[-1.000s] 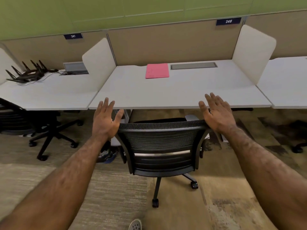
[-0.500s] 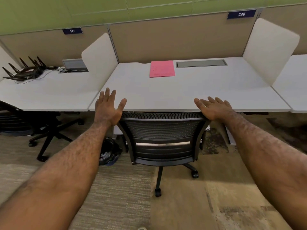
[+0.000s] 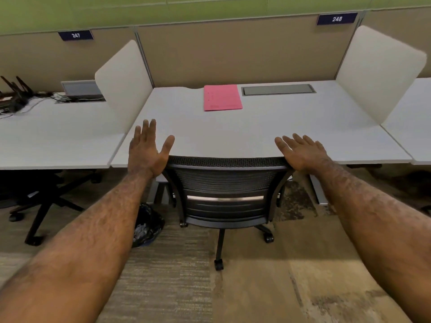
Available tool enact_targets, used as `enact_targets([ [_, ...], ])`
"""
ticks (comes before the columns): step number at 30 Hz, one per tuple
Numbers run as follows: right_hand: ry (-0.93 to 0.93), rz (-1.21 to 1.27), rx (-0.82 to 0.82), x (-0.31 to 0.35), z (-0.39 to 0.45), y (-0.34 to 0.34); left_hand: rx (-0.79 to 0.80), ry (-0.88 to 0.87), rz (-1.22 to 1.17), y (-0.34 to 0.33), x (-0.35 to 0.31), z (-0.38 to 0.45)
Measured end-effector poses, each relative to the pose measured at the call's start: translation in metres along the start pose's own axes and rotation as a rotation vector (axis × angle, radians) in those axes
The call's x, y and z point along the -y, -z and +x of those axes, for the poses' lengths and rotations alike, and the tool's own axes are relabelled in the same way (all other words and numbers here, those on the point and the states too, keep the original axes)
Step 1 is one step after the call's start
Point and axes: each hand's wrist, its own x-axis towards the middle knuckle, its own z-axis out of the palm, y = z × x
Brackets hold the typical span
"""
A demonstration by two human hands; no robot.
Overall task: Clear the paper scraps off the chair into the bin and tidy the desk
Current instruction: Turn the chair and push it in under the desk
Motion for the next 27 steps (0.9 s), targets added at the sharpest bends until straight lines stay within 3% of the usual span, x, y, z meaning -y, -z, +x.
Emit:
enact_targets([
  [15,-0.071,-0.072,-0.001,0.011,0.051,0.002,0.061,-0.073,-0.106,-0.015,0.009,0.059],
  [27,-0.011,-0.031,-0.046,0.012,0.094,0.006,0.097,-0.003,-0.138,-0.019,0.005,0.093],
])
